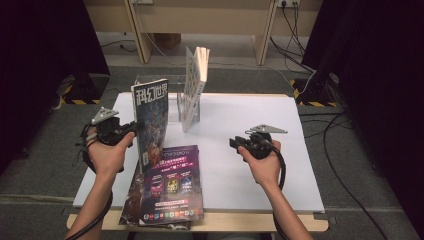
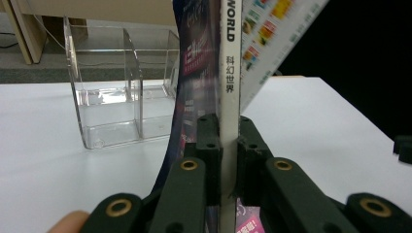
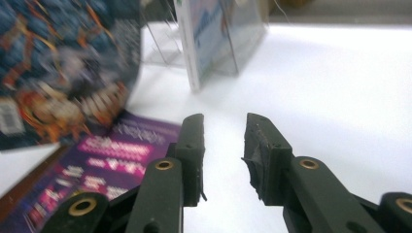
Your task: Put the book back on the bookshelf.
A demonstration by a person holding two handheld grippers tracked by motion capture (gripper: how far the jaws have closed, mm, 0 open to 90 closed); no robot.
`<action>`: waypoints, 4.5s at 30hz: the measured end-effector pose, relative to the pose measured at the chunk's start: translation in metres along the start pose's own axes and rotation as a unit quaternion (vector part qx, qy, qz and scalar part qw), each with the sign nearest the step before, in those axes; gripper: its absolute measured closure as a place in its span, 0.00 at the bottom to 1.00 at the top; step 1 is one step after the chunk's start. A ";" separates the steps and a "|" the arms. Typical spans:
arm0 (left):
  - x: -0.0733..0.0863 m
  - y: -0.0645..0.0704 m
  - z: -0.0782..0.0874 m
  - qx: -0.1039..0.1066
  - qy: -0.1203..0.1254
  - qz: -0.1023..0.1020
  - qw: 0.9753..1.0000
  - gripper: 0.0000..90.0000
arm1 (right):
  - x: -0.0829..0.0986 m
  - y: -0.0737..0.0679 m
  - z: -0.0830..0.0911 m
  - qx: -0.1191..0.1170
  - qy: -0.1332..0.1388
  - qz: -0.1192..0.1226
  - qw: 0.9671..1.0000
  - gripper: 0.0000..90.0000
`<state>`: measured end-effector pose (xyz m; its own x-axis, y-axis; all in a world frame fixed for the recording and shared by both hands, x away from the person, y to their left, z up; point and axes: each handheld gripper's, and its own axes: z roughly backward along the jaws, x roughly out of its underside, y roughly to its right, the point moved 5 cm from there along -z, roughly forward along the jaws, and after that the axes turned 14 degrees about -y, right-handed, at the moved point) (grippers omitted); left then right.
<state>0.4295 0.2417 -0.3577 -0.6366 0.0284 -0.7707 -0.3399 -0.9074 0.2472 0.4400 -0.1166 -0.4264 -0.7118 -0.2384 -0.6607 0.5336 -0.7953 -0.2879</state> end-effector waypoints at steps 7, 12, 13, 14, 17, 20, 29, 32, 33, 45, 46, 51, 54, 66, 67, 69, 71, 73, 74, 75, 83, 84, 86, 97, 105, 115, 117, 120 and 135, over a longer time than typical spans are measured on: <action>-0.007 -0.005 0.004 -0.003 0.014 0.000 1.000 0.92 | 0.039 0.019 -0.008 0.004 -0.024 -0.026 0.999 0.74; -0.010 -0.007 0.003 -0.005 0.020 -0.002 1.000 0.92 | 0.058 0.023 -0.012 0.019 -0.020 -0.018 0.999 0.71; -0.011 -0.007 0.002 -0.005 0.021 -0.002 1.000 0.92 | 0.061 0.024 -0.013 0.020 -0.017 -0.019 0.999 0.70; -0.011 -0.007 0.002 -0.006 0.021 -0.002 1.000 0.92 | 0.064 0.024 -0.013 0.024 -0.016 -0.020 0.999 0.70; -0.015 -0.004 0.002 -0.005 0.026 -0.006 1.000 0.92 | 0.071 0.027 -0.013 0.031 -0.013 -0.021 0.999 0.70; -0.021 -0.002 0.003 -0.004 0.033 -0.009 0.999 0.92 | 0.076 0.030 -0.011 0.035 -0.014 -0.019 0.999 0.70; -0.039 -0.001 -0.001 -0.007 0.043 -0.009 0.999 0.92 | 0.093 0.040 0.004 0.056 0.009 -0.028 0.998 0.67; -0.045 -0.001 -0.004 -0.006 0.047 -0.007 0.999 0.92 | 0.098 0.044 0.008 0.063 0.017 -0.031 0.997 0.66; -0.047 -0.001 -0.005 -0.006 0.048 -0.008 0.999 0.92 | 0.100 0.045 0.010 0.066 0.016 -0.031 0.997 0.66; -0.058 0.002 -0.013 -0.011 0.057 -0.010 0.998 0.92 | 0.109 0.053 0.015 0.091 0.032 -0.039 0.995 0.66; -0.060 0.002 -0.013 -0.012 0.059 -0.010 0.998 0.92 | 0.109 0.054 0.015 0.094 0.032 -0.037 0.994 0.66; -0.068 0.002 -0.016 -0.015 0.063 -0.011 0.998 0.92 | 0.109 0.052 0.013 0.093 0.029 -0.043 0.994 0.66; -0.071 0.002 -0.018 -0.018 0.066 -0.012 0.998 0.92 | 0.109 0.052 0.012 0.094 0.029 -0.041 0.994 0.66; -0.088 -0.001 -0.025 -0.023 0.069 -0.019 0.997 0.92 | 0.110 0.054 0.013 0.096 0.032 -0.042 0.994 0.66; -0.089 -0.002 -0.026 -0.028 0.070 -0.018 0.997 0.92 | 0.110 0.054 0.012 0.097 0.032 -0.040 0.994 0.66; -0.091 -0.003 -0.028 -0.026 0.072 -0.015 0.997 0.92 | 0.109 0.054 0.012 0.097 0.033 -0.039 0.994 0.66; -0.092 -0.004 -0.030 -0.032 0.071 -0.015 0.997 0.92 | 0.110 0.054 0.012 0.095 0.032 -0.041 0.994 0.66; -0.093 -0.005 -0.032 -0.034 0.070 -0.014 0.997 0.92 | 0.110 0.054 0.011 0.094 0.032 -0.041 0.994 0.66; -0.093 -0.006 -0.032 -0.034 0.071 -0.014 0.997 0.92 | 0.110 0.054 0.011 0.095 0.032 -0.040 0.994 0.66; -0.094 -0.006 -0.033 -0.036 0.072 -0.014 0.997 0.92 | 0.110 0.054 0.011 0.095 0.032 -0.039 0.994 0.66; -0.101 -0.010 -0.042 -0.042 0.079 -0.014 0.996 0.92 | 0.110 0.055 0.011 0.094 0.034 -0.041 0.994 0.66; -0.102 -0.010 -0.043 -0.042 0.079 -0.015 0.996 0.92 | 0.109 0.055 0.011 0.093 0.035 -0.041 0.994 0.66; -0.104 -0.010 -0.044 -0.044 0.080 -0.014 0.996 0.92 | 0.110 0.055 0.012 0.093 0.033 -0.043 0.994 0.66; -0.111 -0.017 -0.055 -0.056 0.073 -0.011 0.996 0.92 | 0.110 0.057 0.013 0.094 0.034 -0.046 0.994 0.66; -0.114 -0.023 -0.061 -0.057 0.064 -0.005 0.996 0.92 | 0.110 0.057 0.011 0.094 0.034 -0.043 0.994 0.66; -0.125 -0.027 -0.077 -0.065 0.075 -0.006 0.995 0.92 | 0.110 0.058 0.012 0.094 0.033 -0.047 0.994 0.66; -0.127 -0.027 -0.081 -0.066 0.075 -0.008 0.995 0.92 | 0.111 0.059 0.012 0.094 0.033 -0.047 0.994 0.66; -0.128 -0.027 -0.087 -0.064 0.074 -0.005 0.995 0.92 | 0.111 0.060 0.012 0.094 0.034 -0.047 0.994 0.66; -0.131 -0.030 -0.116 -0.073 0.084 -0.011 0.994 0.92 | 0.111 0.062 0.012 0.093 0.033 -0.050 0.994 0.66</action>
<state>0.6034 0.2165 -0.3329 -0.5007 -0.0108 -0.8656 -0.2412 -0.9586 0.1515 0.3882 -0.1992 -0.5090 -0.7215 -0.1214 -0.6817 0.3640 -0.9040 -0.2243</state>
